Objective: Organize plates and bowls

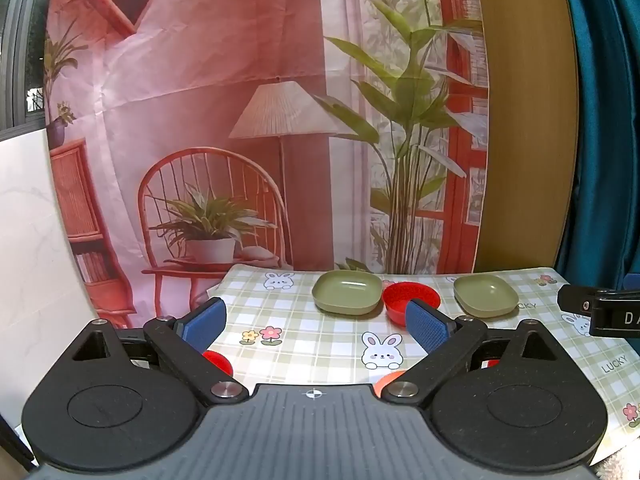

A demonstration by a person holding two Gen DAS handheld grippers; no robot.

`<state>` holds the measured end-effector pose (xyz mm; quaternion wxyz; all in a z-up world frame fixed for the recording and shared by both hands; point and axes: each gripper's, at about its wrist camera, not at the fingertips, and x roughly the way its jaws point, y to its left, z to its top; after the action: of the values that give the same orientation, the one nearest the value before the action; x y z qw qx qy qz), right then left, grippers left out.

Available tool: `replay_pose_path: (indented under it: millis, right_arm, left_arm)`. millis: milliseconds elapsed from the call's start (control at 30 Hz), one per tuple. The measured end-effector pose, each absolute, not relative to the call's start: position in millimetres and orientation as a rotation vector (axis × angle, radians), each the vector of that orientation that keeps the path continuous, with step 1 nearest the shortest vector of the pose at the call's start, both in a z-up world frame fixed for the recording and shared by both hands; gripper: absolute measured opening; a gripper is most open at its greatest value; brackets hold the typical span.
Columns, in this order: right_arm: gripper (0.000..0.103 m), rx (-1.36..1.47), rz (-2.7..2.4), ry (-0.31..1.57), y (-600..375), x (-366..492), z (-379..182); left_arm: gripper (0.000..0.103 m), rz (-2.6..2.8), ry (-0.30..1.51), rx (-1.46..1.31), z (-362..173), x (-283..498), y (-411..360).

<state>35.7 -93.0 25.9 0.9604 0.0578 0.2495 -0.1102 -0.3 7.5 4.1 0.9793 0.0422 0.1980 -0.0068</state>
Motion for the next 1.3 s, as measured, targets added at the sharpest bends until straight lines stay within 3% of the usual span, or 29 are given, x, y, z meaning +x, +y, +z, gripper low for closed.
replay_pose_path:
  millis: [1300]
  right_arm:
    - [0.103,0.115,-0.223,0.503,-94.6,34.6,27.0]
  left_arm:
    - [0.098,-0.009,0.399,0.082,2.0,-2.8,3.1]
